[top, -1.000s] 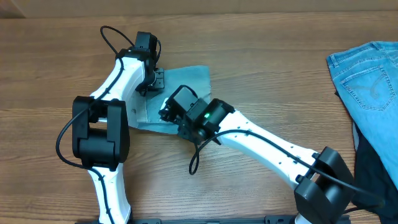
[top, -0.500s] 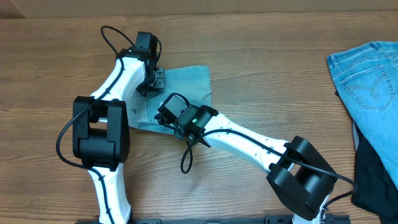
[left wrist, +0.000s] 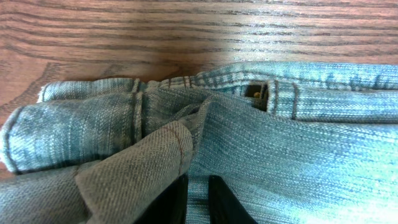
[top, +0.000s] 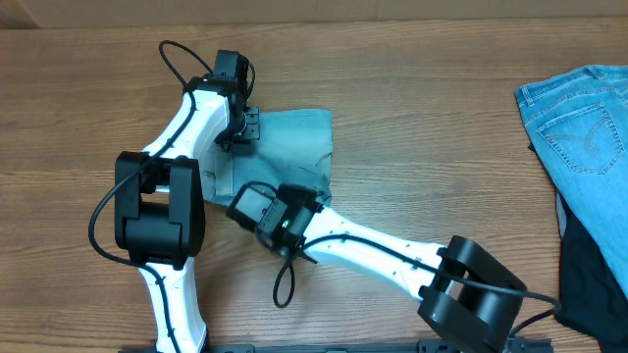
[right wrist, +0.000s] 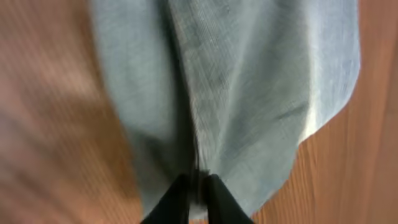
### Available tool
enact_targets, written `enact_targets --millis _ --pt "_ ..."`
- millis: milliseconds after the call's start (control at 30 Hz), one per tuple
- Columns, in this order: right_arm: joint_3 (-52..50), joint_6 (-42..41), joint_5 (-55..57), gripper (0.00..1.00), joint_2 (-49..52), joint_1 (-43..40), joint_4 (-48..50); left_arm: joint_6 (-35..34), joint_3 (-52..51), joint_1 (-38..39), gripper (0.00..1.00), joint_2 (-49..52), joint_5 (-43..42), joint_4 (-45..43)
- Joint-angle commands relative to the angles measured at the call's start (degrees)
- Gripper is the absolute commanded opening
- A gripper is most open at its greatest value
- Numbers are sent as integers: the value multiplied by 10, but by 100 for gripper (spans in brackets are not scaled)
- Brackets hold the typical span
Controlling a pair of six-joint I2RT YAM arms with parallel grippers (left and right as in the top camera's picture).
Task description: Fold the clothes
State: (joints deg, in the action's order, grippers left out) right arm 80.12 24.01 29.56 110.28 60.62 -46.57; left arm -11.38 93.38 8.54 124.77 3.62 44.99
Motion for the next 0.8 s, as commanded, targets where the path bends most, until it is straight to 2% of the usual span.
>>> enact_targets --millis 0,33,67,133,200,267,300,333,367,400,433,467,500,533,567,667,767 --pt "7 -2 -50 26 -25 11 -10 11 3 -3 17 14 13 -1" --pt "7 -2 -97 49 -25 11 -9 11 3 -3 16 14 13 -2" --pt "7 -3 -141 55 -25 11 -6 12 7 -3 16 14 14 -2" --pt "11 -31 -148 57 -26 11 1 14 48 -4 15 14 14 23" --pt "41 -98 -120 57 -37 7 -3 12 138 -2 13 10 0 89" --pt "66 -154 -116 57 -52 -8 -5 10 212 -2 18 9 -25 140" --pt "82 -210 -118 57 -63 -30 -14 0 248 -3 25 9 -35 167" --pt "97 -256 -145 52 -74 -64 -34 -15 285 -3 34 9 -57 204" --pt "99 -264 -170 48 -78 -83 -41 -17 297 -3 41 9 -79 224" --pt "99 -267 -207 46 -80 -107 -46 -20 301 -3 44 9 -100 238" --pt "99 -269 -255 36 -80 -139 -52 -23 301 -3 45 9 -125 254" --pt "99 -273 -288 26 -79 -161 -54 -26 299 -2 41 9 -132 269" --pt "99 -288 -345 15 -75 -206 -51 -38 294 -2 4 9 -132 291" --pt "99 -301 -361 7 -72 -228 -43 -45 292 -3 4 9 -136 304" --pt "99 -303 -376 4 -67 -248 -32 -52 288 -2 4 9 -143 316" --pt "99 -303 -427 4 -44 -291 12 -56 275 5 4 9 -183 357" --pt "99 -308 -467 4 1 -305 53 -55 270 26 4 9 -189 388"
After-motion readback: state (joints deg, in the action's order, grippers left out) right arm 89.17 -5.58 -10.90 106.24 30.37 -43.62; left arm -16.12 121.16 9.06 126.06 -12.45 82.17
